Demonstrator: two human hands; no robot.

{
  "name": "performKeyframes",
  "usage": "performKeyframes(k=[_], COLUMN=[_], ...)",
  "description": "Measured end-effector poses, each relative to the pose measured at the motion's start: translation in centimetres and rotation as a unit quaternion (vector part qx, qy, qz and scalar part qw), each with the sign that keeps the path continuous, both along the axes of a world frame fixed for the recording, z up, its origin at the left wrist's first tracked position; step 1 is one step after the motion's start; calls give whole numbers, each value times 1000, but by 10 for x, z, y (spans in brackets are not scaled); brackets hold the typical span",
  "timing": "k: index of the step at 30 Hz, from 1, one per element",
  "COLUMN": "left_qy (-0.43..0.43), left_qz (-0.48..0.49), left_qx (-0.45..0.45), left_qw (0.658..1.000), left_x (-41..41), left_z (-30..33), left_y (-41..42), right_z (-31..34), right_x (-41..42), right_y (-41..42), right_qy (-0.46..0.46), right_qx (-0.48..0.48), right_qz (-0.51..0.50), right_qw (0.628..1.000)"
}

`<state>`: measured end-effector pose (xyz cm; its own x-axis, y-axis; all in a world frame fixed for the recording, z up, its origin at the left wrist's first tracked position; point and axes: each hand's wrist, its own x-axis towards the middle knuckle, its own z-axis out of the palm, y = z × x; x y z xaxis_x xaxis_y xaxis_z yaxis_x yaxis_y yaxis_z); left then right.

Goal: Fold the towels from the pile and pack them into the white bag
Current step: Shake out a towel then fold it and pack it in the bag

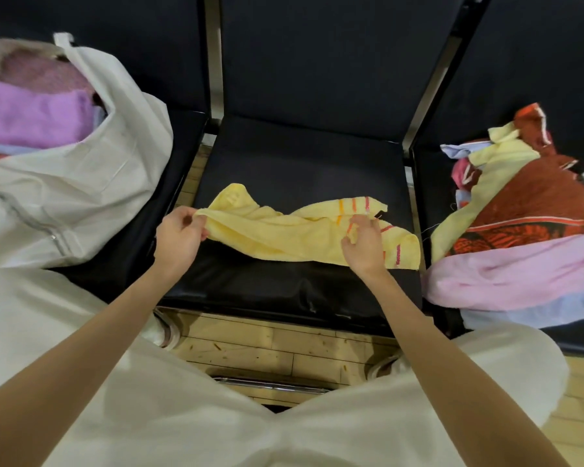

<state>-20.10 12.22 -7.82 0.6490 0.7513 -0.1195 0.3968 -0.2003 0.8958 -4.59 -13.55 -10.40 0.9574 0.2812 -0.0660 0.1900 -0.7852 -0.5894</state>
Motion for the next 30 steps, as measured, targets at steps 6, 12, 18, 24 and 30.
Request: performKeyframes(k=[6, 12, 18, 24, 30], left_qy=[83, 188, 173, 221, 241], left_qz=[2, 13, -163, -326, -367], left_qx=[18, 66, 378, 395, 378], left_qw=[996, 980, 895, 830, 815], left_x=[-2, -5, -5, 32, 44], left_z=[-15, -19, -18, -28, -30], left_y=[5, 2, -23, -56, -72], right_z=[-25, -26, -10, 0, 12], right_x=[-10, -8, -15, -12, -8], right_y=[-18, -22, -19, -23, -29], right_qy=[14, -45, -98, -107, -79], right_qx=[-213, -198, 23, 97, 146], right_qz=[132, 154, 70, 66, 58], right_qw=[968, 967, 992, 987, 984])
